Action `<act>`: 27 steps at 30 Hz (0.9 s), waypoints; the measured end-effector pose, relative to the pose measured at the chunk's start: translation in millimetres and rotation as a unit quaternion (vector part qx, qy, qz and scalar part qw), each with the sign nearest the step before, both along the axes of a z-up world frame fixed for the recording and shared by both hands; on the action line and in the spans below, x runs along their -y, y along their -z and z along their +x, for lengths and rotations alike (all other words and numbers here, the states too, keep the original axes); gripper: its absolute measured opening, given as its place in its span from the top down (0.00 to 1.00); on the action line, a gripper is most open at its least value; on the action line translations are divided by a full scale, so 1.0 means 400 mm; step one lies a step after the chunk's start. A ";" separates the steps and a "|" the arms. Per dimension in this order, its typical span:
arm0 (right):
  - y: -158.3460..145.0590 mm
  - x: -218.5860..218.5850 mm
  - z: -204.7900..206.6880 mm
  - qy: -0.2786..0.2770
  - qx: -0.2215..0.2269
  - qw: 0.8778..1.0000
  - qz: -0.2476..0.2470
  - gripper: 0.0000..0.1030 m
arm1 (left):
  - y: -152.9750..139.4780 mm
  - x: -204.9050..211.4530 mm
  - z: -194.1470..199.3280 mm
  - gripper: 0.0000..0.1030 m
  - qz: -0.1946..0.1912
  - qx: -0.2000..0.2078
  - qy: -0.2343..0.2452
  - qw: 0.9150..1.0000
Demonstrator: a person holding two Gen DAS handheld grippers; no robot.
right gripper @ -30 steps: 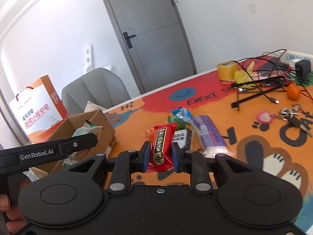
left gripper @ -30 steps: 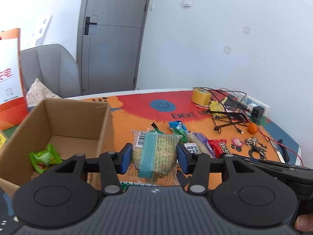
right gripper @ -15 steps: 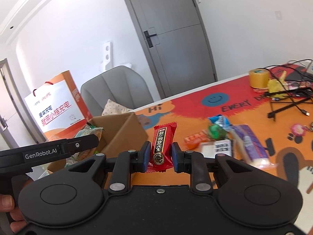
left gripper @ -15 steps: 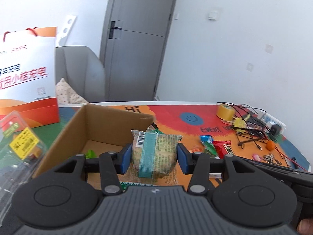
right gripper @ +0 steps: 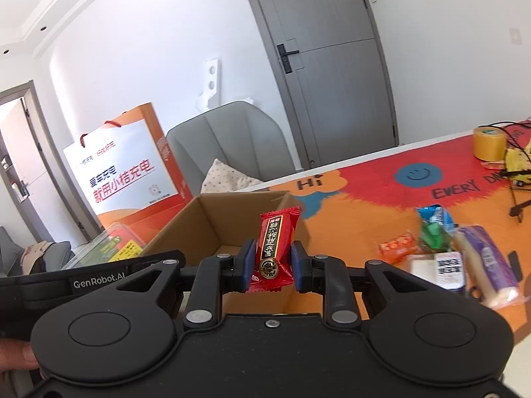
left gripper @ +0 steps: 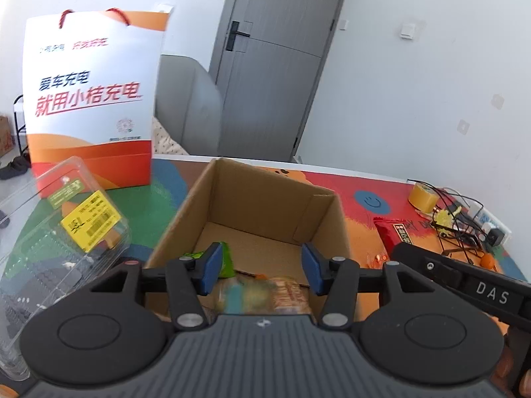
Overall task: Organize snacks
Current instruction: 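Carry the chocolate bar and pastry pack over the cardboard box with both tools, then open both tools to drop the chocolate bar and pastry pack into the box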
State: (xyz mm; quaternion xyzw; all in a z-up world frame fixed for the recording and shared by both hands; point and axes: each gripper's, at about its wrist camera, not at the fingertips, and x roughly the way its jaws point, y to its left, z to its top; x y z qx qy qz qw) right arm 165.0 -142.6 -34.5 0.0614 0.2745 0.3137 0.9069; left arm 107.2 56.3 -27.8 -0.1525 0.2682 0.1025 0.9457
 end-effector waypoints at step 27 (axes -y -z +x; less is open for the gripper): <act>0.007 -0.115 -0.008 -0.012 -0.009 1.000 -0.022 0.47 | -0.015 -0.087 -0.080 0.21 -0.024 0.016 -0.043 0.999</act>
